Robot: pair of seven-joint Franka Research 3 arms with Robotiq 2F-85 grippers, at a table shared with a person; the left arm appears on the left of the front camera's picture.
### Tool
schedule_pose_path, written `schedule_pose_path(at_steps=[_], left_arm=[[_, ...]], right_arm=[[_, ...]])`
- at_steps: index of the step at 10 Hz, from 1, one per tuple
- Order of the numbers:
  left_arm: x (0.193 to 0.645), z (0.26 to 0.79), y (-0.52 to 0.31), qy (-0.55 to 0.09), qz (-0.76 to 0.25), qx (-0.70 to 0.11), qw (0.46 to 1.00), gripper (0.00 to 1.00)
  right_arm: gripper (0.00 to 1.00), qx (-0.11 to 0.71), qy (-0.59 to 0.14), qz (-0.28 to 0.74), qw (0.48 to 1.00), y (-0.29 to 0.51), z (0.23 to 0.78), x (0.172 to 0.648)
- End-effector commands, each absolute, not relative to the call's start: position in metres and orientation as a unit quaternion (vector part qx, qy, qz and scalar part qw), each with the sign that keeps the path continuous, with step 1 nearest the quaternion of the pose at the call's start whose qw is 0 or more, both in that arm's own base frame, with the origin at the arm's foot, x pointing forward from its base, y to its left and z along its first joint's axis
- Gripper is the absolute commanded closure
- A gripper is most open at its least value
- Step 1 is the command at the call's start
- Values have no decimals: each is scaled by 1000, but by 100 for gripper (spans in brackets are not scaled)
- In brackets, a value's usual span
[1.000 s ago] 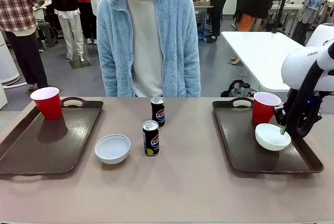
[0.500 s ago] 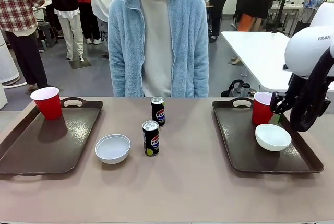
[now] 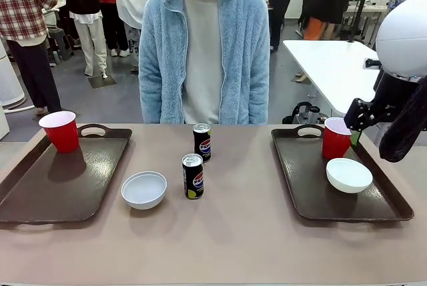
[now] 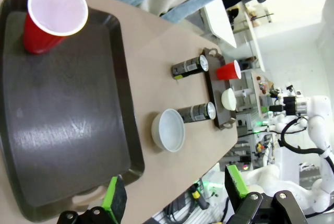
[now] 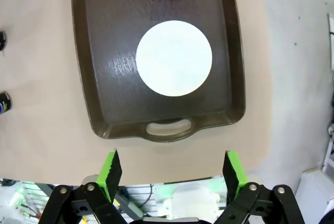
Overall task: Prepare tableware on both trays.
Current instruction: Pick up a Picnic Bowl from the table and place it on a Handle tray.
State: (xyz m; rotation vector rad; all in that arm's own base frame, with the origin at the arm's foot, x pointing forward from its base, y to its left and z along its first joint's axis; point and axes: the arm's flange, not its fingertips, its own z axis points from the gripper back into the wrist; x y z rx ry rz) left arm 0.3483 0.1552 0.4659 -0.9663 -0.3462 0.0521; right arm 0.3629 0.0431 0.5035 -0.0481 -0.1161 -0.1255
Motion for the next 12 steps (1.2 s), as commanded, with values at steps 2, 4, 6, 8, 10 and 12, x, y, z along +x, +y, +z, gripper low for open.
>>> schedule_pose_path(at_steps=[2,4,6,8,10,12], left_arm=[[348,466,155,-171,23,-470,866,0],[348,466,155,-171,23,-470,866,0],[348,466,155,-171,23,-470,866,0],[348,466,155,-171,23,-470,866,0],[348,466,155,-171,23,-470,866,0],[348,466,155,-171,23,-470,866,0]], right_arm=[[0,-20,-55,-70,996,37,492,373],[0,-20,-55,-70,996,37,492,373],[0,-20,-55,-70,996,37,492,373],[0,-20,-55,-70,996,37,492,373],[0,-20,-55,-70,996,37,492,373],[0,-20,-55,-70,996,37,492,373]])
